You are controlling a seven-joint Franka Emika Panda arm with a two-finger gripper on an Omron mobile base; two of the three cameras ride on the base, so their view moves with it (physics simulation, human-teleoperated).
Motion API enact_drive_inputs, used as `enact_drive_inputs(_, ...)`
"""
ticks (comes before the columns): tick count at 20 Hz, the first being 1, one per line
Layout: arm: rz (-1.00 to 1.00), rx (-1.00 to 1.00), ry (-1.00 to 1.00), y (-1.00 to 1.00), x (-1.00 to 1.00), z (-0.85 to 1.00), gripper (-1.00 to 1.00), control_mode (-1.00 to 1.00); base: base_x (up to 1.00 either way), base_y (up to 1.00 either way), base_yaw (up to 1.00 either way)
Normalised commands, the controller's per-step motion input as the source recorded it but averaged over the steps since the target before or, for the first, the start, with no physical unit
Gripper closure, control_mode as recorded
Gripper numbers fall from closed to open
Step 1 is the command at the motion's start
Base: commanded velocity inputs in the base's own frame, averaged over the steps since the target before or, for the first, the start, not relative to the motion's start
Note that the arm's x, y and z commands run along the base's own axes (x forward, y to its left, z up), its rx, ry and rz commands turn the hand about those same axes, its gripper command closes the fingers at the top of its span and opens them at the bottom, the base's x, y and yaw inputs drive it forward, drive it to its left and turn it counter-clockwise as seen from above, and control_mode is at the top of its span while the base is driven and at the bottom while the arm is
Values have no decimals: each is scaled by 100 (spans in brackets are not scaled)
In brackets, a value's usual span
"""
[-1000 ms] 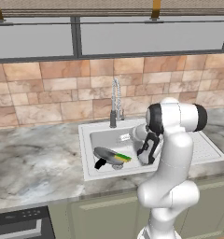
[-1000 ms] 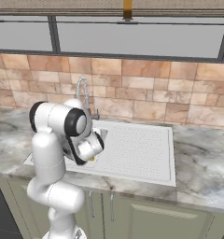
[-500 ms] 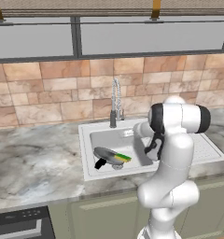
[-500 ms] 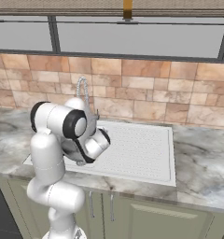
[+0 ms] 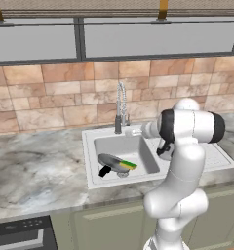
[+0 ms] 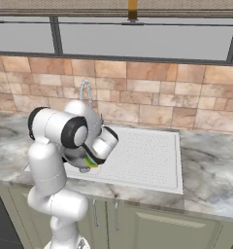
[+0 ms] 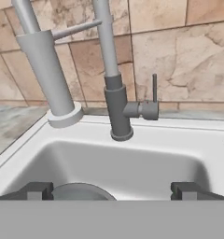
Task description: Pick the pan and sponge and place them into the sink. Then turn on the water.
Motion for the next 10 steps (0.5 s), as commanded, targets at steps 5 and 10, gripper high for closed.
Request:
enact_drive_inputs(5,3,6,-3,-8,0,21,-100,-100,0,0,0)
enact_drive_inputs(10,3,4,-2,-19,0,7,-100,-100,0,0,0)
